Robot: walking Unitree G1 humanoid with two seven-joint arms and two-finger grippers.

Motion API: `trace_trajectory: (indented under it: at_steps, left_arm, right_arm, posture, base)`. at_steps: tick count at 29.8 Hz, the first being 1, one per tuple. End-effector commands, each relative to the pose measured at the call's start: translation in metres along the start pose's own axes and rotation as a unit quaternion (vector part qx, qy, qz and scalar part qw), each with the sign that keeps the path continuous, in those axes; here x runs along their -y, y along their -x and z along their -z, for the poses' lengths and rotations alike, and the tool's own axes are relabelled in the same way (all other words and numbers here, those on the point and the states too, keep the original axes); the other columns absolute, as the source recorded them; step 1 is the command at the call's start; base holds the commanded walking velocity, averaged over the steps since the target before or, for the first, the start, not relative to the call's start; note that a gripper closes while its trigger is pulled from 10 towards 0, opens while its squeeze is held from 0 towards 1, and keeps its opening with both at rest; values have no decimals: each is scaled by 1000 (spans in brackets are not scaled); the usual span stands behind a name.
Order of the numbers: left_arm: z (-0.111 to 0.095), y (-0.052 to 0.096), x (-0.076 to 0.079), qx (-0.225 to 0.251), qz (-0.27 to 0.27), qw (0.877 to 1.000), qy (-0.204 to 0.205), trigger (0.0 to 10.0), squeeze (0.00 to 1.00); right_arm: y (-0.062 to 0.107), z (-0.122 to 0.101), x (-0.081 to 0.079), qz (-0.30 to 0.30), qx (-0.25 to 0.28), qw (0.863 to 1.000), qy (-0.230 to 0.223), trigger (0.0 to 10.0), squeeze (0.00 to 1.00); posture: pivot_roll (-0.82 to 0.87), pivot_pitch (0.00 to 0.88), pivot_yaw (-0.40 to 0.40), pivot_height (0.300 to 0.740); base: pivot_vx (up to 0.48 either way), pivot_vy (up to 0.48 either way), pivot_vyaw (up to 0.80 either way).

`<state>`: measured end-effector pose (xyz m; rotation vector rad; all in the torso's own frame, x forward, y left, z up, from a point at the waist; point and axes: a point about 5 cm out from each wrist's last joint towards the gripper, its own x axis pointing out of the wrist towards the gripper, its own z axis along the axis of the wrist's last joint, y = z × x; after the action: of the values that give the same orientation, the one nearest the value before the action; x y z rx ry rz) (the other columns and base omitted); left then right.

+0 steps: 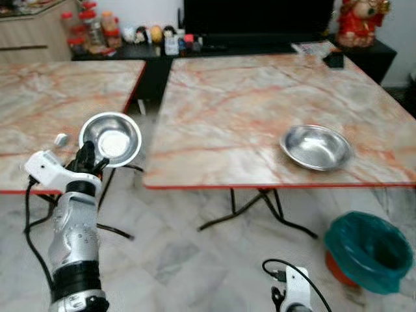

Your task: Setting the table

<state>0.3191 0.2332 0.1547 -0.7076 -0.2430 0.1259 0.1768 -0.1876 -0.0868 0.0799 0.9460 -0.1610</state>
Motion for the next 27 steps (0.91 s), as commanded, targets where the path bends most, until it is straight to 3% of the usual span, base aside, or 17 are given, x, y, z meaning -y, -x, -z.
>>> trace_trajectory:
  at_steps: [1, 13, 17, 21, 27]
  left_arm:
    - [-10, 1, -3, 14, -2, 1000, -14, 10000, 0]
    - [-8, 5, -5, 11, -6, 1000, -16, 10000, 0]
    - [-7, 9, -5, 5, 0, 999, -33, 10000, 0]
    - [0, 19, -9, -18, 5, 998, -67, 10000, 0]
    - [4, 27, -14, -22, 1, 997, -71, 10000, 0]
  right_arm:
    - [-1, -2, -6, -6, 2, 1000, -6, 10000, 0]
    - [0, 0, -4, -4, 0, 1000, -7, 10000, 0]
    - [0, 1, -4, -4, 0, 1000, -5, 10000, 0]
    - [0, 1, -5, -7, -1, 1000, -2, 10000, 0]
    - [0, 1, -6, -10, 0, 1000, -1, 10000, 0]
  posture:
    - [74, 0, 23, 740]
    - [71, 0, 22, 740]
    - [79, 0, 20, 740]
    - [82, 0, 21, 740]
    - [92, 0, 18, 740]
  base:
    - [0, -439, 0]
    - [0, -441, 0]
    - [0, -435, 0]
    - [0, 0, 0]
    - [0, 0, 0]
